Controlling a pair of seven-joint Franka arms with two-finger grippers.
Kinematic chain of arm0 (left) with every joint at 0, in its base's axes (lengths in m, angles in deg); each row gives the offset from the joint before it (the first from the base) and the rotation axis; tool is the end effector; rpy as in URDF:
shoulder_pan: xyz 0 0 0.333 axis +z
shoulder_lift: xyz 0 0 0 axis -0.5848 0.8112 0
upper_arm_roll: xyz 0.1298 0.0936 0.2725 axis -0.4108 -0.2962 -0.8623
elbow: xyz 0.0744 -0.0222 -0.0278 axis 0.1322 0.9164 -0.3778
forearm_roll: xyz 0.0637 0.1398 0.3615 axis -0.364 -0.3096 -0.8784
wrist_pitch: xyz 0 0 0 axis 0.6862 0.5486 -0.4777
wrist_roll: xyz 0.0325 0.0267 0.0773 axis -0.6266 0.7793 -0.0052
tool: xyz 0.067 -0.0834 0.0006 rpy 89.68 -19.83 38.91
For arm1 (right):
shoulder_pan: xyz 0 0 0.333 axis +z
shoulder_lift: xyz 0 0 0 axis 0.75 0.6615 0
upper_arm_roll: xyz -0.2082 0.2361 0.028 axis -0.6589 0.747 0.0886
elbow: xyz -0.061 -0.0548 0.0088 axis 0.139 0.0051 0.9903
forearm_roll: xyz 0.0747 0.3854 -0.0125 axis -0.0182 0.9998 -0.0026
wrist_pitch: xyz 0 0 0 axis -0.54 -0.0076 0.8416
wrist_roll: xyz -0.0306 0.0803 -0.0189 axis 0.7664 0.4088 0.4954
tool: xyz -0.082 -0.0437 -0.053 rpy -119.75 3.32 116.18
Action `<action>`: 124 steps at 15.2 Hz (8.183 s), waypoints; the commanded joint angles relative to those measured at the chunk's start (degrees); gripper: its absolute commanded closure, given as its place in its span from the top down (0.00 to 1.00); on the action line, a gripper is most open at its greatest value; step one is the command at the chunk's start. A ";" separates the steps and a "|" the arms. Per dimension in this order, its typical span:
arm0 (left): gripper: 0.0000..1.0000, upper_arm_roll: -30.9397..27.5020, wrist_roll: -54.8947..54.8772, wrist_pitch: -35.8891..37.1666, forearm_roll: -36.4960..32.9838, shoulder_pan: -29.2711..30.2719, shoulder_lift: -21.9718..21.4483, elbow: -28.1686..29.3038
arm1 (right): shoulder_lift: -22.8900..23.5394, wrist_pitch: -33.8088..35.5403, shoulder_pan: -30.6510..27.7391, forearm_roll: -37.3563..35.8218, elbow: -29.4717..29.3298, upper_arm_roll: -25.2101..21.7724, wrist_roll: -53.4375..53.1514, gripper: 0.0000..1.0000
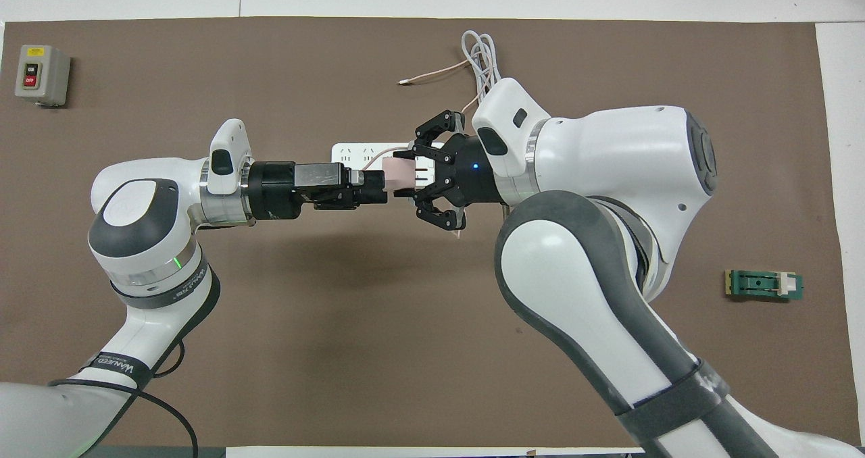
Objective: Plug charger into power strip
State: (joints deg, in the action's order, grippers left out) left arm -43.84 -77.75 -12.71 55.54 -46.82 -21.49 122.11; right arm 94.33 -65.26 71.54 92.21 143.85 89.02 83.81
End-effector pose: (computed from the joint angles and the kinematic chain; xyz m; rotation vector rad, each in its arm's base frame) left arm 0.5305 -0.2339 0.4003 1.6252 -0.0083 -0.0674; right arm 0.5590 0.3136 0.4962 -1.7353 -1.8229 -0.9094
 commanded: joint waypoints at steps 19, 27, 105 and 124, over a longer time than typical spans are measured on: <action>0.78 0.09 -0.27 -4.66 2.72 -2.32 -0.67 -1.31 | -0.97 4.20 -1.33 1.29 -1.07 0.25 -1.50 0.00; 0.37 0.09 -0.27 -4.57 2.72 -2.32 -0.85 -1.22 | -1.07 3.68 -0.89 1.29 -0.89 0.25 -2.21 0.00; 0.00 -0.97 78.08 0.87 -92.19 12.07 -12.72 -13.43 | -17.33 34.96 -27.60 -38.34 -1.33 -0.28 -79.53 1.00; 0.00 -0.35 95.82 -6.23 -97.65 23.10 -10.43 -12.56 | -14.79 44.97 -30.42 -48.62 -7.29 -3.35 -93.09 1.00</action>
State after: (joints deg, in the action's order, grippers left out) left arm -43.71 3.48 -17.24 -40.59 -18.17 -32.18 108.68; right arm 77.36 -23.43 40.73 45.80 141.16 86.22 -7.93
